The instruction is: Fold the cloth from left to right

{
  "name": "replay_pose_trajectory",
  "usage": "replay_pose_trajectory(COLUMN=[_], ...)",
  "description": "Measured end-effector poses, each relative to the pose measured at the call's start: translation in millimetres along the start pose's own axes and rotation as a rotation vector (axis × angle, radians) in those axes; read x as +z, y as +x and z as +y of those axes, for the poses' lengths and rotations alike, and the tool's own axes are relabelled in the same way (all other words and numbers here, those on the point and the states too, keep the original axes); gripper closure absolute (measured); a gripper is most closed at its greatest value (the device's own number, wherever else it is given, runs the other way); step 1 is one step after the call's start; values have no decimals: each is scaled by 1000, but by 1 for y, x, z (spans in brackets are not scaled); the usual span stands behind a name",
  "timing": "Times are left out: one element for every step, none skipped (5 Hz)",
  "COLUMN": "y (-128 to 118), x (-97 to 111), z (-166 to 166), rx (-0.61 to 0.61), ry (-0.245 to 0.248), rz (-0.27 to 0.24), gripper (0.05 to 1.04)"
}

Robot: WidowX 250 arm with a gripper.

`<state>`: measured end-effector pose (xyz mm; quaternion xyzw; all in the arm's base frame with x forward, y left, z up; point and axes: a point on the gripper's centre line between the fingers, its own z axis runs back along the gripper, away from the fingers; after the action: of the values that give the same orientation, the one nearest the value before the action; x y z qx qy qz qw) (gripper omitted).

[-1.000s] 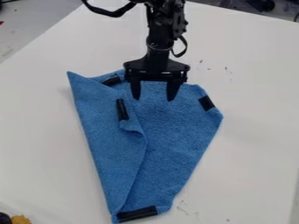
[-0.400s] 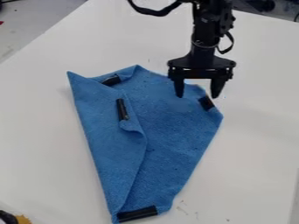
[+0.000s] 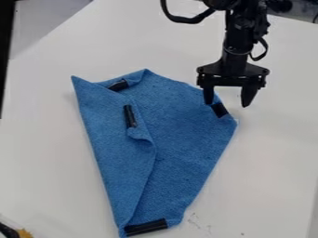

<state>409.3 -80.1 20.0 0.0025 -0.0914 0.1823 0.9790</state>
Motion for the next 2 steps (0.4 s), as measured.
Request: replay_pose_trajectory(y=[-4, -4], x=[-6, -8], z=[-2, -1], rx=[-20, -20], ry=[0, -14], rz=[15, 21], gripper=[129, 380])
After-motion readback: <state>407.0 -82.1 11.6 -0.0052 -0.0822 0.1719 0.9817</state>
